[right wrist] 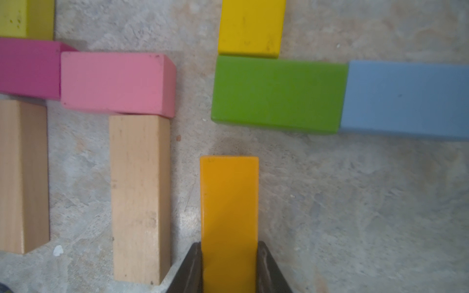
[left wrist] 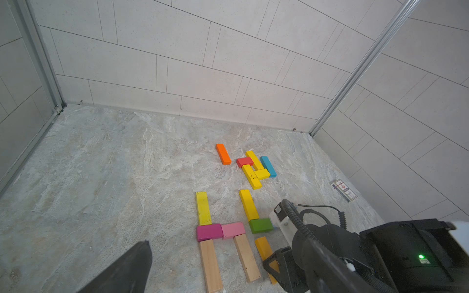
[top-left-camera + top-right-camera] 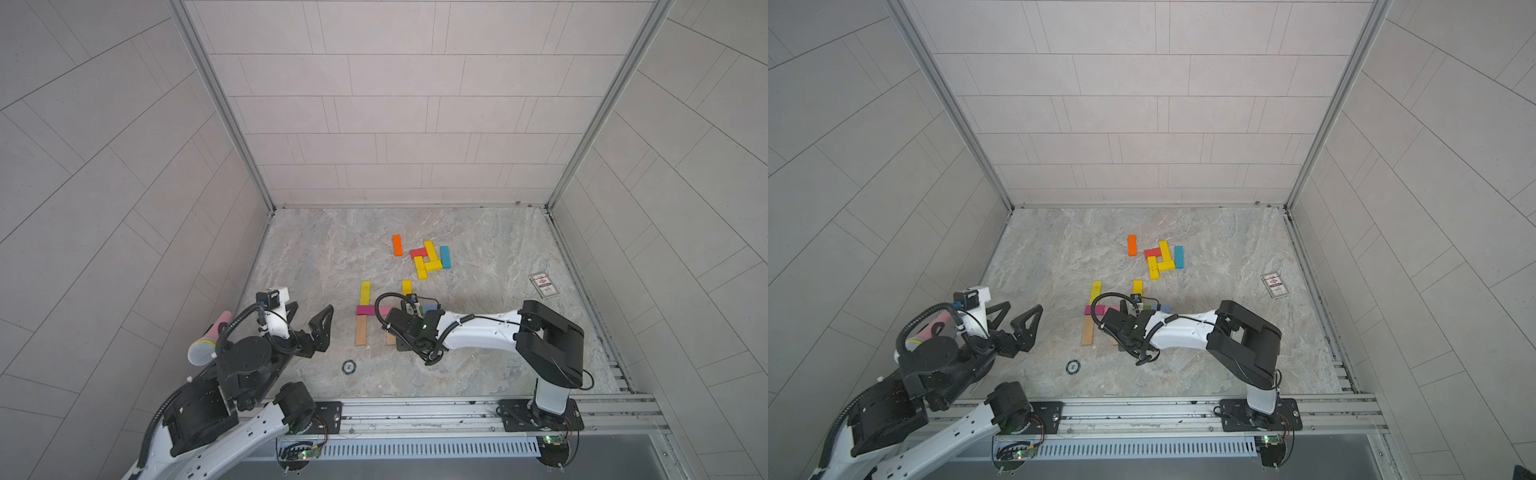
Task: Assemble the letter h with building blocks
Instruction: Assemble the building block at the center of the board.
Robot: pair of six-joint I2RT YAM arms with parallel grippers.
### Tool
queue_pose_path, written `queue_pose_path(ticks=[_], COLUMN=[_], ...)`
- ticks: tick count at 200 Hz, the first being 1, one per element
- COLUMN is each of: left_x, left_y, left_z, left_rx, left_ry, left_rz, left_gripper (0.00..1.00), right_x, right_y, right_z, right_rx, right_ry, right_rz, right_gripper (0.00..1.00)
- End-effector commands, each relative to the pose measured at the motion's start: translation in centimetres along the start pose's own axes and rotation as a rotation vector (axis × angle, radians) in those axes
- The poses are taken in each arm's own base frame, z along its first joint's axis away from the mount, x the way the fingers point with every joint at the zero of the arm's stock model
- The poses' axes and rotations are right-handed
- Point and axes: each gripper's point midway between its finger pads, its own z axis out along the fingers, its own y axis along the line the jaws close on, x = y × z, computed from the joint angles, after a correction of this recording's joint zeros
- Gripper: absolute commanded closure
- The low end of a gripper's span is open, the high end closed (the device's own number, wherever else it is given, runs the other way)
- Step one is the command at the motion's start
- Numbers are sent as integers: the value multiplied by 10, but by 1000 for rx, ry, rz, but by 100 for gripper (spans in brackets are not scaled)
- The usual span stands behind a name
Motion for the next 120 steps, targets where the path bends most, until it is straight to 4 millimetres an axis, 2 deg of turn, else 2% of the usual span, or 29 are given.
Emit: queue_pose_path(ticks=[1, 120], left_x=[-1, 0], left_y=[1, 1], left_z=[1, 2], left_rx=[-7, -10], left_ry=[-8, -5], left_rz=[7, 8], left_gripper=[0, 0], right_x=[-1, -2], right_y=[-12, -13], right_z=[5, 12], right_rx=[56, 64], right_ry=[-1, 5], right_rz=[42, 54], right_gripper=[80, 78])
